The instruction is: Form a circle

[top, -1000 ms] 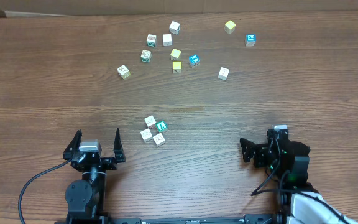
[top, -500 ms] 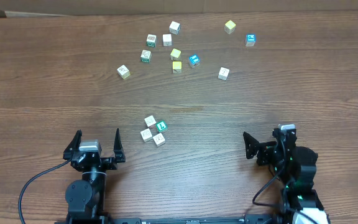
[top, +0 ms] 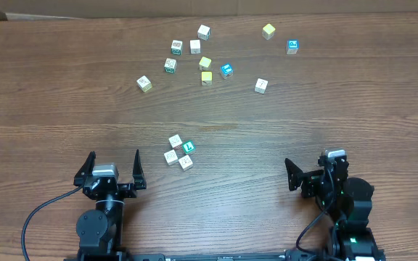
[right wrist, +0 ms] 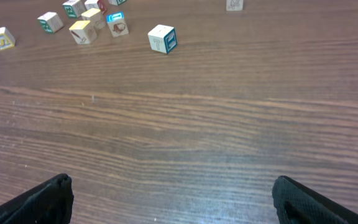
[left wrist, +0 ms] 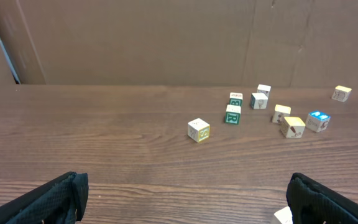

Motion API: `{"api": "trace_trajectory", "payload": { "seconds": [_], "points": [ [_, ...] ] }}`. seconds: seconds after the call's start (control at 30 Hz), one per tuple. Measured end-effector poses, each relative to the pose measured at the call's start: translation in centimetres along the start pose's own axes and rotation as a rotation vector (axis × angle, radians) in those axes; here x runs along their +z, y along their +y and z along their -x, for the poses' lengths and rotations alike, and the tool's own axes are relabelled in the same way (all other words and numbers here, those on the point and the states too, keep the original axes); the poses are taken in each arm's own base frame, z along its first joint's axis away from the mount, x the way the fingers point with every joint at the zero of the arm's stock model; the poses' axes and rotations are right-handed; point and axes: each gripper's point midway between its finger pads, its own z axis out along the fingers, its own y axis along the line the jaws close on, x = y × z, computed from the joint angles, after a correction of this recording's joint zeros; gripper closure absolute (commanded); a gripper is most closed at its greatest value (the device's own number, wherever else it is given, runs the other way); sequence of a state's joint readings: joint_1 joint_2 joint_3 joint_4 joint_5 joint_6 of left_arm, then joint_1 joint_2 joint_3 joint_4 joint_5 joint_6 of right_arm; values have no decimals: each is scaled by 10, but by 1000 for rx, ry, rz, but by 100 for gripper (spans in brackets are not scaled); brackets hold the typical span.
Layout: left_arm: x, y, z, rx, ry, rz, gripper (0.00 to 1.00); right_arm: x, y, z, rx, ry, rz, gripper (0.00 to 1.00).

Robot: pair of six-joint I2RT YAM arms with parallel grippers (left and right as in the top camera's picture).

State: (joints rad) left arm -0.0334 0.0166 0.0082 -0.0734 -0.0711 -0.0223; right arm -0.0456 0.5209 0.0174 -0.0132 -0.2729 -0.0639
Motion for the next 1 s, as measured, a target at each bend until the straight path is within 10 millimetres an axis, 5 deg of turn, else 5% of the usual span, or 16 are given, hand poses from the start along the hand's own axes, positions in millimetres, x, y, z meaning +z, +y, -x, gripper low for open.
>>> {"api": "trace_trajectory", "payload": {
  "seconds": [0.27, 0.6, 1.0],
  "points": [
    [0, -1, 0, 0, 0, -3, 1, -16, 5, 34, -57, -156, -1, 0],
    [0, -1, 0, 0, 0, -4, 1, -21, 6, 43, -71, -200, -1, 0],
    [0, -1, 0, 0, 1, -6, 0, -51, 16, 89, -143, -435, 1, 0]
  ]
}}
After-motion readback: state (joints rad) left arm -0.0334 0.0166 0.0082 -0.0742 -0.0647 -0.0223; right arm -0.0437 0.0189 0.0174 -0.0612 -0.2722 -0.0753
